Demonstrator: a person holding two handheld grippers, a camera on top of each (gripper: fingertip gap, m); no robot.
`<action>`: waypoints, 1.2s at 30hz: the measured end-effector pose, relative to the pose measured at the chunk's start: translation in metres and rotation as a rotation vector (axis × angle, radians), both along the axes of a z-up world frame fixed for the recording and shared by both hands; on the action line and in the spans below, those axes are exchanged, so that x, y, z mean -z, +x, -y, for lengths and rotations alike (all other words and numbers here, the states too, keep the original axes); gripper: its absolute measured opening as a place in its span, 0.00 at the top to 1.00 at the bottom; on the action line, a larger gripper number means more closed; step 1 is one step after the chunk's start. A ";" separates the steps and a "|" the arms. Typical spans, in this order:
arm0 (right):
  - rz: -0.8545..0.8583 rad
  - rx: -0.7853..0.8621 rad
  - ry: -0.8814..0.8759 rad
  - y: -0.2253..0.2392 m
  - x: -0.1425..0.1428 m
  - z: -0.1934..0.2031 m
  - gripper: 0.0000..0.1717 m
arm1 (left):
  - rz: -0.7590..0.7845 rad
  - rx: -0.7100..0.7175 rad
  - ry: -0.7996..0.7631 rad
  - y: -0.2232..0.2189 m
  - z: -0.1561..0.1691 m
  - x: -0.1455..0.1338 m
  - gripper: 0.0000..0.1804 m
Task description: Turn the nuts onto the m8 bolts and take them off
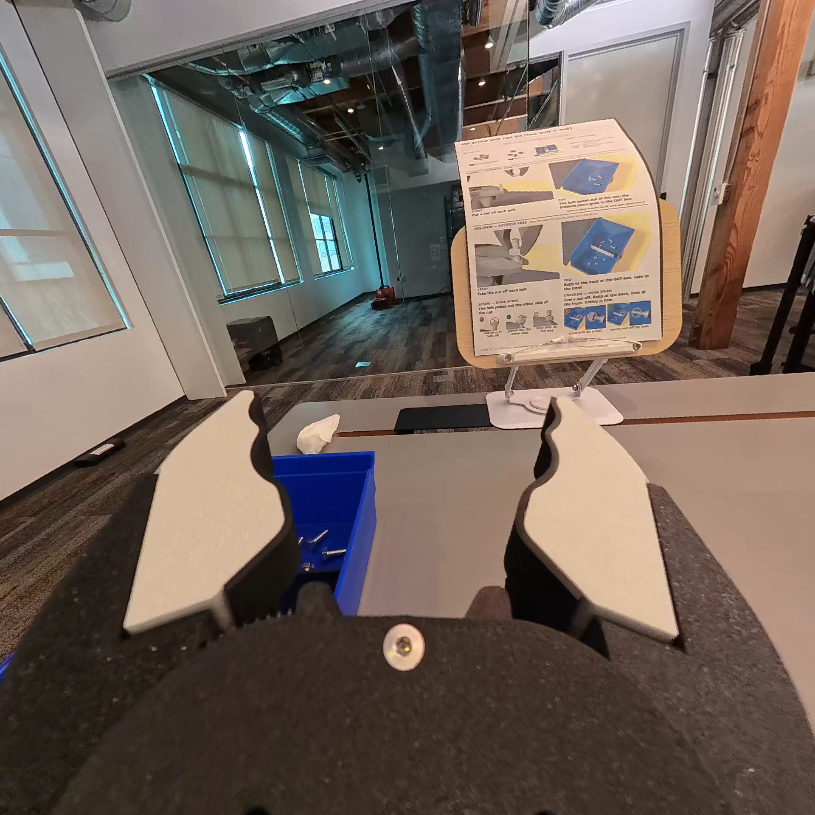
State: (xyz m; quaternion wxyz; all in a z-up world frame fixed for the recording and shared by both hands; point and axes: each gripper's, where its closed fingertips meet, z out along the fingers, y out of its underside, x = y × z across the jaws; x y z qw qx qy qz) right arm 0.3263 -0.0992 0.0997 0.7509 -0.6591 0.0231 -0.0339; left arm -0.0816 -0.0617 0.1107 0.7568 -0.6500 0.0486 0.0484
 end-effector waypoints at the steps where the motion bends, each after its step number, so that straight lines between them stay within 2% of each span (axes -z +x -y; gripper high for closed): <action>1: 0.002 0.002 0.001 0.001 0.001 0.000 0.26 | 0.002 0.002 0.000 0.001 0.000 0.000 0.35; 12: 0.047 -0.028 -0.022 -0.008 0.008 -0.006 0.26 | 0.056 0.046 -0.050 0.004 -0.001 0.013 0.38; 22: -0.002 -0.094 -0.052 -0.012 0.017 -0.011 0.26 | 0.122 0.137 -0.163 0.015 -0.007 0.037 0.37; 28: -0.065 -0.175 -0.022 -0.017 0.017 -0.009 0.38 | 0.102 0.124 -0.159 0.007 -0.007 0.037 0.39; 30: -0.040 -0.211 -0.033 -0.021 0.022 -0.008 0.50 | 0.088 0.116 -0.154 0.000 -0.005 0.035 0.40; 32: -0.032 -0.240 -0.050 -0.026 0.027 -0.009 0.55 | 0.067 0.101 -0.161 -0.008 -0.004 0.034 0.42; 36: -0.032 -0.317 -0.080 -0.042 0.035 -0.013 0.58 | 0.015 0.060 -0.200 -0.034 0.000 0.038 0.43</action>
